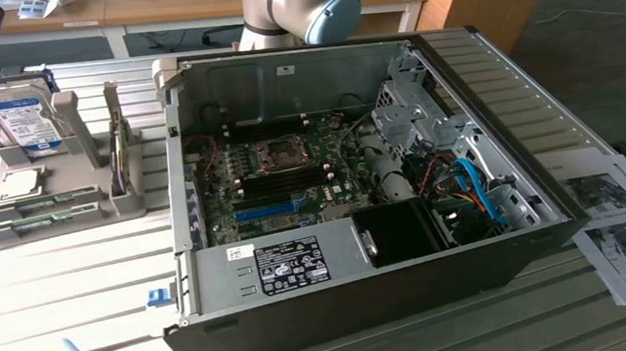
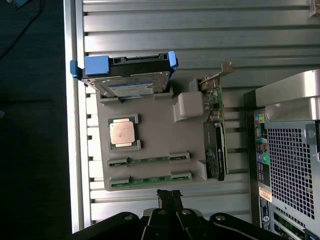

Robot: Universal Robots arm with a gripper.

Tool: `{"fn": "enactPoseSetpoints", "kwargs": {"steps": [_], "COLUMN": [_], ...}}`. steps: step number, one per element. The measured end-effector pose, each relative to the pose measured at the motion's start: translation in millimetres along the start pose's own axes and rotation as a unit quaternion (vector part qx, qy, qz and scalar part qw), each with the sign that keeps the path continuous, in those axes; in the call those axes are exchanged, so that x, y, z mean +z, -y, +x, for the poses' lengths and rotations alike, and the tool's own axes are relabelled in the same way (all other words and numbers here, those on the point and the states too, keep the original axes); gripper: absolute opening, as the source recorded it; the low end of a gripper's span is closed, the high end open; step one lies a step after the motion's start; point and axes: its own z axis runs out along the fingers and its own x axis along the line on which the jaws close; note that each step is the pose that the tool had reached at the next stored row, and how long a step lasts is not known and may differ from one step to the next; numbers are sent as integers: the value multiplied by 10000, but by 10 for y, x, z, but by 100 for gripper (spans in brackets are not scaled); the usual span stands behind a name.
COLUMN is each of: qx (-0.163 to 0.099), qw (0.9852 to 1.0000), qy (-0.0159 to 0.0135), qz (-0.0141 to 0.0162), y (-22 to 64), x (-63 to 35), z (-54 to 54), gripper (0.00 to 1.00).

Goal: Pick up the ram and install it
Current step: 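Pick up the ram and move it above insertion slot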

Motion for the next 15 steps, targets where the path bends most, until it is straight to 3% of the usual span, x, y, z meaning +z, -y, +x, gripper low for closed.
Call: {"fn": "enactPoseSetpoints", "kwargs": {"steps": [15], "qx": [-360], "qw": [9994], "qy": [-16], "qz": [-8], "y": [0], "x": [0], "z": [0], "gripper": [9]}}
